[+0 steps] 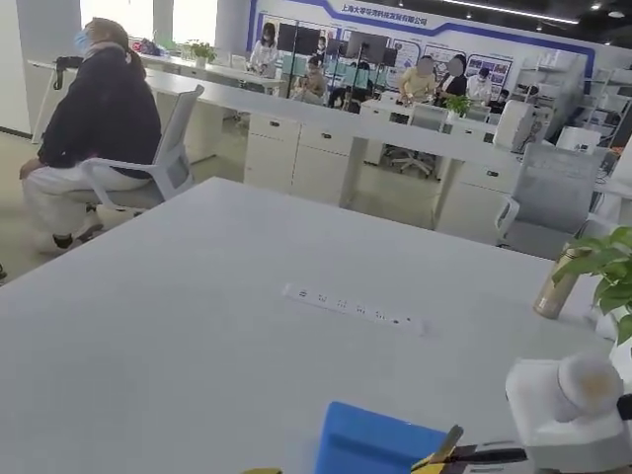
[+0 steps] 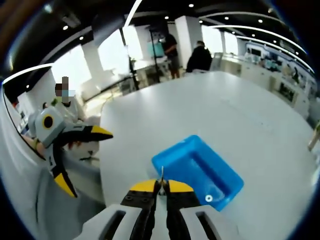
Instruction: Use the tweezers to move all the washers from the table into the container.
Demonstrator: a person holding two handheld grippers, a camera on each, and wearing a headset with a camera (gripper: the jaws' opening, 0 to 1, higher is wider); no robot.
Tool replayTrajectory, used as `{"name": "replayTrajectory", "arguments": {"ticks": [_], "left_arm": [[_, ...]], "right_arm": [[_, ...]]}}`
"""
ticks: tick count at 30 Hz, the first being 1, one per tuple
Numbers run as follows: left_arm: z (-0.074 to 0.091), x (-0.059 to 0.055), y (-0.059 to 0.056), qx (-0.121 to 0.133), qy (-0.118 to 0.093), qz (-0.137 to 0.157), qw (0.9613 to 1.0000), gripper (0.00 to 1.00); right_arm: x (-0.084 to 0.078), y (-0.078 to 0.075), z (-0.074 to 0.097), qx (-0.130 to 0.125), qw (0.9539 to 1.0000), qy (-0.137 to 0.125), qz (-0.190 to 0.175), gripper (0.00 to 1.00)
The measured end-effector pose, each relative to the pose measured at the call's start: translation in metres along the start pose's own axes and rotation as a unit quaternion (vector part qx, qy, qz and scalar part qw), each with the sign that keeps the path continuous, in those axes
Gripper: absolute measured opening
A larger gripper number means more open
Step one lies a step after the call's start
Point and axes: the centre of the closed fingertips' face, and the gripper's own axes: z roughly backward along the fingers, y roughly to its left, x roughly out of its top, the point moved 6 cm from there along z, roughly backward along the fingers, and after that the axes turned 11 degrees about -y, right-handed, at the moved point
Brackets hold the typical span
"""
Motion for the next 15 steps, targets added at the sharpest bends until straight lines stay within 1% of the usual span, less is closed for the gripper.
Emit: {"name": "replayTrajectory", "arguments": {"ticks": [4,9,10,12,13,15], "left_arm": [[0.000,0.000,0.000,0.002,0.001,0.000,1.0000,0.82],[0.000,0.000,0.000,0.001,0.001,0.004,1.0000,0.82],[0.000,0.000,0.001,0.000,0.000,0.011,0.9999,0.82],[0.000,0.001,0.000,-0.004,-0.010,0.034,0.9994,0.84],[0.000,0.001,0.000,-0.004,-0.012,0.038,0.9992,0.84],[-0.001,0.000,-0.001,-0.005,-0.008,0.043,0.9990,0.84]], "right_arm": [[0.004,-0.011,-0.002,-0.017,0.9998,0.004,-0.001,0.03],[0.002,-0.031,-0.007,-0.040,0.9986,0.006,-0.033,0.03],[0.000,-0.036,-0.008,-0.050,0.9979,0.011,-0.040,0.03],[-0.002,-0.043,-0.011,-0.054,0.9974,0.015,-0.045,0.03],[-0.002,-0.045,-0.012,-0.056,0.9972,0.016,-0.048,0.03],[-0.003,-0.051,-0.016,-0.058,0.9967,0.017,-0.054,0.03]]}}
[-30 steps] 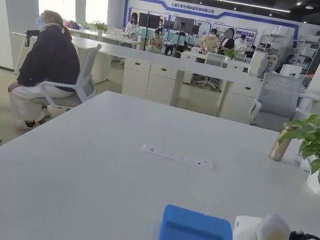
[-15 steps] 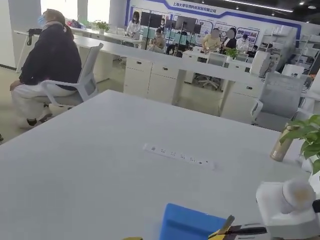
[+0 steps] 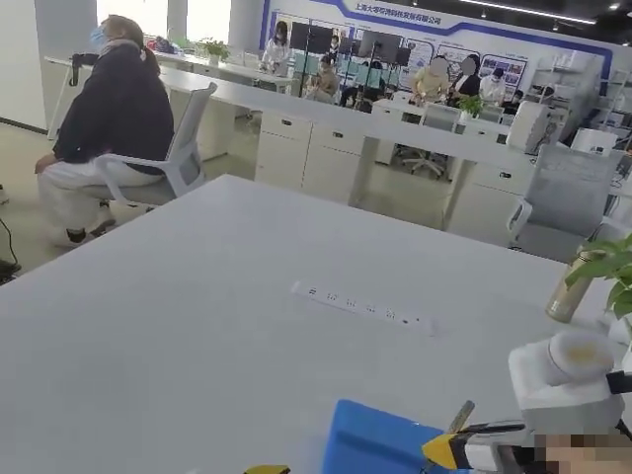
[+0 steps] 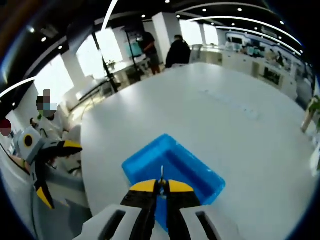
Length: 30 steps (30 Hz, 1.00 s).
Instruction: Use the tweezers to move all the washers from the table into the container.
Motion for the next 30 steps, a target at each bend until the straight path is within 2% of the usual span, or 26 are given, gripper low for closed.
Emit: {"name": "replayTrajectory", "arguments": {"ticks": [5,12,18,30], "left_arm": [[0.000,0.000,-0.002,-0.003,0.005,-0.003,1.0000,0.83],[0.001,0.001,0.000,0.003,0.001,0.003,1.0000,0.82],[0.000,0.000,-0.002,-0.004,0.007,0.000,1.0000,0.80],[0.000,-0.001,-0.001,0.000,0.009,0.000,1.0000,0.79]], "right_arm": [[-0.003,-0.010,-0.009,-0.014,0.9999,0.007,-0.006,0.03],[-0.011,-0.015,-0.021,-0.023,0.9994,0.025,-0.009,0.03],[-0.016,-0.019,-0.027,-0.028,0.9990,0.033,-0.012,0.03],[-0.020,-0.021,-0.031,-0.029,0.9985,0.045,-0.007,0.03]]}}
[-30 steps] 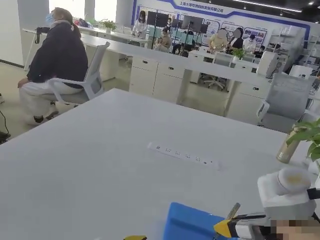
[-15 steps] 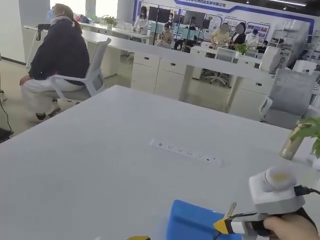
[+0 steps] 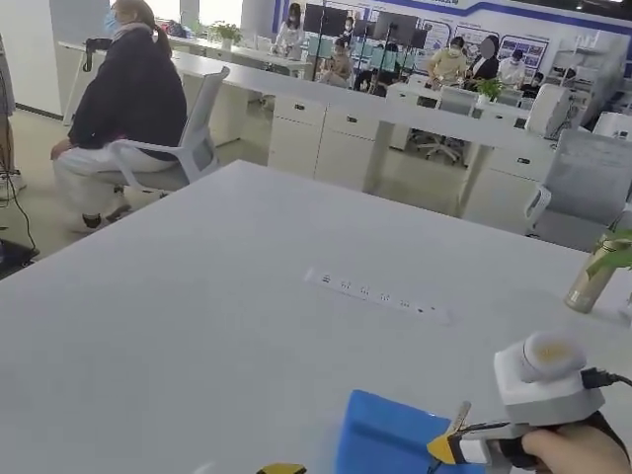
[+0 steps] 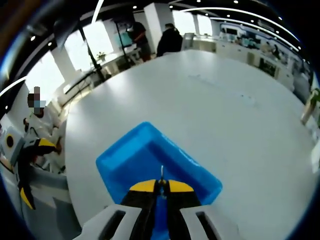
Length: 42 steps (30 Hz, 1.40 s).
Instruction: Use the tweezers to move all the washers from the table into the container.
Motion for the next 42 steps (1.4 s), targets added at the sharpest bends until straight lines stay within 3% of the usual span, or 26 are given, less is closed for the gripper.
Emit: {"name": "replayTrajectory", "arguments": {"ticks": [22,42], "left_arm": [[-0.001,-0.003,0.002,-0.003,0.005,0.000,1.0000,0.78],[-0.002,-0.004,0.000,-0.011,0.011,-0.005,0.9999,0.77]], "right_arm": [[-0.003,0.000,-0.003,0.006,1.0000,-0.002,0.002,0.03],[0.003,-0.001,0.018,0.004,0.9997,-0.025,0.001,0.03]]}}
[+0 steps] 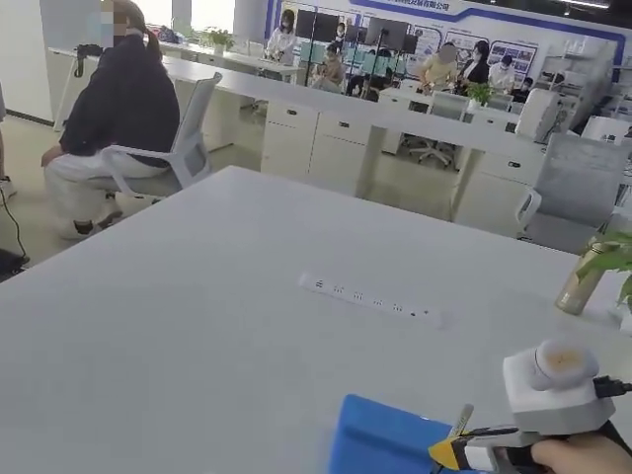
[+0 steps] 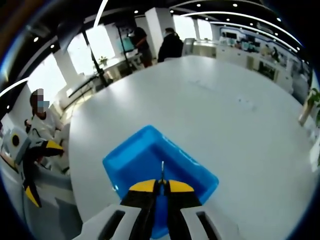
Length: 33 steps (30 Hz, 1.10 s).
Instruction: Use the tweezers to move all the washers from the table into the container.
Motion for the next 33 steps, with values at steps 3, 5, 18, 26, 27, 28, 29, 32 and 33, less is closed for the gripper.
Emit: {"name": "replayTrajectory", "arguments": {"ticks": [3,5,18,26,27,28,29,32,33], "left_arm": [[0.000,0.000,0.000,0.000,0.001,0.001,1.0000,0.77],[0.000,-0.001,0.000,-0.001,0.003,0.001,1.0000,0.77],[0.001,-0.001,-0.001,0.001,0.004,-0.001,1.0000,0.75],[0.002,0.002,-0.001,0.001,-0.005,0.011,0.9999,0.76],[0.002,0.002,-0.001,-0.001,-0.004,0.011,0.9999,0.76],[0.001,0.002,-0.002,-0.001,-0.004,0.011,0.9999,0.76],[0.001,0.002,-0.002,-0.002,-0.004,0.009,0.9999,0.76],[0.001,0.002,-0.002,-0.002,-0.001,0.009,1.0000,0.75],[0.001,0.002,-0.002,-0.003,-0.001,0.009,1.0000,0.75]], "right_arm": [[0.003,0.002,0.003,0.001,1.0000,-0.005,0.002,0.03],[0.005,0.004,0.005,0.003,0.9999,-0.009,0.003,0.03],[0.015,0.025,0.010,0.020,0.9993,-0.025,0.016,0.03],[0.018,0.040,0.012,0.036,0.9986,-0.028,0.028,0.03],[0.018,0.042,0.012,0.038,0.9985,-0.029,0.027,0.03],[0.018,0.045,0.012,0.042,0.9983,-0.031,0.025,0.03],[0.018,0.047,0.013,0.045,0.9982,-0.032,0.024,0.03],[0.019,0.054,0.014,0.053,0.9977,-0.037,0.022,0.03],[0.018,0.057,0.014,0.057,0.9974,-0.038,0.022,0.03]]}}
